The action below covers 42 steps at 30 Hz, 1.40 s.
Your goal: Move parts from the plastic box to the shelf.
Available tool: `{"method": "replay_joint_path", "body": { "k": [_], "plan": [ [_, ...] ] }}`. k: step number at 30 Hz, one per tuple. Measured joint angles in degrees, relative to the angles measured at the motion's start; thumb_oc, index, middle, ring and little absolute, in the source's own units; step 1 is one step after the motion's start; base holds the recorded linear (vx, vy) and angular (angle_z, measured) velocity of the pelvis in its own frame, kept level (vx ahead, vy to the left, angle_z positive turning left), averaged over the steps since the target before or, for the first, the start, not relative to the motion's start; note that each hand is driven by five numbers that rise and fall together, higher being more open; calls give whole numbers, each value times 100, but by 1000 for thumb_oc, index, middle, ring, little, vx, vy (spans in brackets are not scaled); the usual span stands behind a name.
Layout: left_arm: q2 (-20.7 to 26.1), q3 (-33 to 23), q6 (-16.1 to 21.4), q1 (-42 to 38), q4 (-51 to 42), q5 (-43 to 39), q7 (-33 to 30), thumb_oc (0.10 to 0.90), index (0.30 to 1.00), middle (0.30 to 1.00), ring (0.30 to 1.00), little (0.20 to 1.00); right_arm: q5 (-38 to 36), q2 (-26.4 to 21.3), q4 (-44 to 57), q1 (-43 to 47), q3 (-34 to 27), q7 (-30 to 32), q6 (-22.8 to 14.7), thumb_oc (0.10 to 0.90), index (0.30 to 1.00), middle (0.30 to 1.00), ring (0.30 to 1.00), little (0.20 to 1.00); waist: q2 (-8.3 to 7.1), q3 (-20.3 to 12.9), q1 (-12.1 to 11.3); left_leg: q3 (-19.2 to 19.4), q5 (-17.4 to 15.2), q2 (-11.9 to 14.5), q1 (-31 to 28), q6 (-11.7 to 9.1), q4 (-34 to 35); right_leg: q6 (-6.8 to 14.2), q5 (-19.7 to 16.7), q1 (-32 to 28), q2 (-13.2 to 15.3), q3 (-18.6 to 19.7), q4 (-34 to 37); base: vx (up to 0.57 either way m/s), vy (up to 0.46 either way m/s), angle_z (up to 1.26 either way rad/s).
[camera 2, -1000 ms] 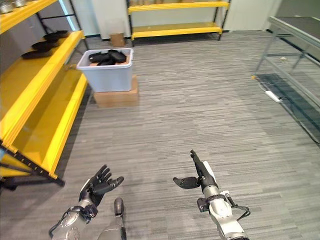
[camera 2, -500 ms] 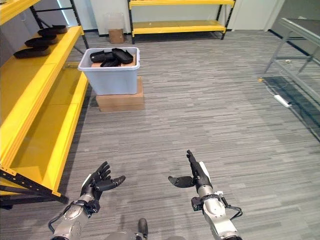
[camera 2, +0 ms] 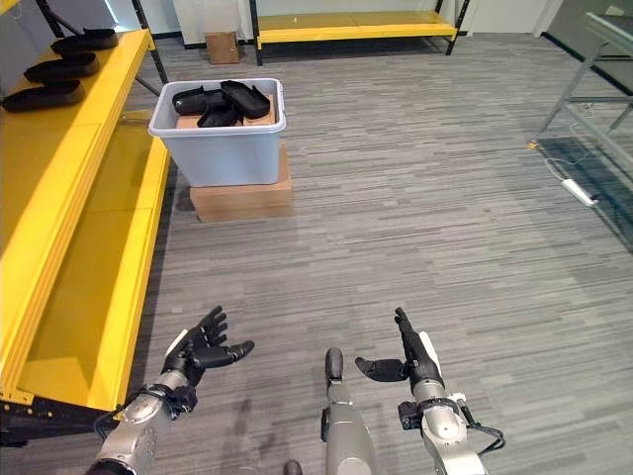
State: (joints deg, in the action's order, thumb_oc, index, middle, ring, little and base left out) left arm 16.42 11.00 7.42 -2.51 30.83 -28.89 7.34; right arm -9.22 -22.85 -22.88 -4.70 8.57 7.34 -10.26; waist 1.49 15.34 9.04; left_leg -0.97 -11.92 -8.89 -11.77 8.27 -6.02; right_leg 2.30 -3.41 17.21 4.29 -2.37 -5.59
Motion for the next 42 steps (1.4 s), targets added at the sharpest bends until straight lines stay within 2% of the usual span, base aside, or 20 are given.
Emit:
{"method": "replay_joint_path", "body": {
  "k": [1,2,3,4,5,6,7,8,12,20,25,27,28,29,31,34,37,39,40,42],
  "plan": [
    [-60,87,5,-29,-14,-1,66,900,1000,1000,1000,1000,4,-16,12,35,-1,19,3,900,1000,1000,1000,1000,29,-52,31,-79,-24,-19,-111,-44,79,-361,-291,-233,-216,135,73,366,-281,64],
    [-140,127,4,-47,-18,-3,106,900,1000,1000,1000,1000,9,-55,25,107,-2,31,13,900,1000,1000,1000,1000,77,-64,11,-80,-81,-49,-189,-158,20,-523,-991,-311,-199,307,31,303,-240,31],
    [-216,119,2,-45,-17,-11,84,900,1000,1000,1000,1000,10,-88,3,204,20,32,52,900,1000,1000,1000,1000,159,-55,-52,-40,-125,-18,-126,-321,-217,-499,-903,-328,-254,335,-67,330,-260,-2],
    [-174,147,4,-81,-61,-12,84,900,1000,1000,1000,1000,10,-75,11,298,89,55,72,900,1000,1000,1000,1000,71,-28,-129,93,-294,-24,290,-591,-983,-587,-838,-391,-177,381,-86,297,-214,-8],
    [-160,148,4,-102,-129,-12,74,900,1000,1000,1000,1000,21,-75,31,393,112,53,56,900,1000,1000,1000,1000,37,-20,-129,116,-451,118,377,-495,-942,-677,-755,-497,-169,353,-90,331,-234,15],
    [-148,150,5,-163,-191,-12,57,900,1000,1000,1000,1000,21,-77,23,408,112,54,54,900,1000,1000,1000,1000,1,-7,-99,156,-437,344,401,-501,-628,-567,-650,-607,-182,315,-146,318,-200,32],
    [-139,142,19,-237,-229,-14,39,900,1000,1000,1000,1000,21,-104,21,441,115,52,52,900,1000,1000,1000,1000,-7,-4,-91,232,-341,584,400,-548,-224,-498,-410,-610,-243,251,-387,275,-158,23],
    [-134,136,19,-291,-230,-14,34,900,1000,1000,1000,1000,22,-125,21,493,120,47,52,900,1000,1000,1000,1000,5,4,-96,241,7,749,436,-636,-143,-387,-196,-595,-300,225,-576,277,-157,-2],
    [-147,109,6,-280,-287,-11,41,900,1000,1000,1000,1000,30,-172,129,497,135,9,30,900,1000,1000,1000,1000,-47,12,114,208,-109,796,170,-663,-140,-248,468,-554,-312,177,-1237,227,-126,9],
    [-158,105,3,-300,-289,-18,27,900,1000,1000,1000,1000,135,-205,128,395,143,-84,91,900,1000,1000,1000,1000,-28,-1,200,220,-121,883,292,-815,-614,-348,687,-587,-375,161,-1444,158,-129,0],
    [-167,58,3,-313,-301,-14,-108,900,1000,1000,1000,1000,241,-235,129,398,161,-200,351,900,1000,1000,1000,1000,-2,-36,184,230,-129,917,447,-860,-1157,-424,930,-672,-428,63,-1565,110,-161,5],
    [-183,62,3,-403,-304,-12,-193,900,1000,1000,1000,1000,236,-303,129,370,185,-203,479,900,1000,1000,1000,1000,15,-98,206,279,-123,976,901,-1059,-2004,-456,1015,-709,-404,-17,-1538,104,-228,38],
    [-191,62,2,-499,-303,-10,-207,900,1000,1000,1000,1000,234,-332,126,331,186,-201,528,900,1000,1000,1000,1000,-17,-121,184,423,96,1060,1418,-1298,-2890,-497,1005,-749,-319,-130,-1476,137,-166,44],
    [-196,61,4,-520,-305,-11,-218,900,1000,1000,1000,1000,232,-332,122,287,197,-200,545,900,1000,1000,1000,1000,-41,-165,117,558,302,1089,1647,-1265,-3369,-616,958,-800,-310,-154,-1431,134,-69,27],
    [-195,62,4,-524,-304,-6,-249,900,1000,1000,1000,1000,229,-328,115,289,216,-192,543,900,1000,1000,1000,1000,2,-221,14,545,269,1087,1819,-1166,-3674,-706,977,-856,-343,-180,-1417,139,-27,7],
    [-175,32,5,-529,-301,-3,-307,900,1000,1000,1000,1000,228,-316,112,290,271,-196,541,900,1000,1000,1000,1000,-61,-247,-60,866,87,937,1841,-851,-2903,-791,900,-1029,-359,-186,-1180,188,57,5],
    [-146,10,16,-508,-193,-1,-286,900,1000,1000,1000,1000,228,-279,109,292,289,-189,534,900,1000,1000,1000,1000,-199,-225,-172,1107,186,882,1887,-822,-1073,-730,804,-1297,-388,-132,-804,304,121,-3],
    [-131,-24,60,-358,-29,-3,-223,900,1000,1000,1000,1000,228,-241,71,297,320,-204,499,900,1000,1000,1000,1000,-185,-232,-303,891,891,1093,1879,-996,471,-676,753,-1606,-522,-24,-472,400,112,-25],
    [-109,-62,94,-278,114,-2,-149,900,1000,1000,1000,1000,227,-198,2,308,320,-208,487,900,1000,1000,1000,1000,-132,-237,-388,781,1250,1390,1905,-1119,1105,-716,725,-1794,-677,55,-282,388,112,-38],
    [-95,-153,119,-145,383,-2,-135,900,1000,1000,1000,1000,223,-206,-42,284,337,-307,484,900,1000,1000,1000,1000,-129,-206,-463,599,1550,1822,2184,-1224,1096,-867,761,-2022,-770,149,-385,407,139,-38]
  ]
}}
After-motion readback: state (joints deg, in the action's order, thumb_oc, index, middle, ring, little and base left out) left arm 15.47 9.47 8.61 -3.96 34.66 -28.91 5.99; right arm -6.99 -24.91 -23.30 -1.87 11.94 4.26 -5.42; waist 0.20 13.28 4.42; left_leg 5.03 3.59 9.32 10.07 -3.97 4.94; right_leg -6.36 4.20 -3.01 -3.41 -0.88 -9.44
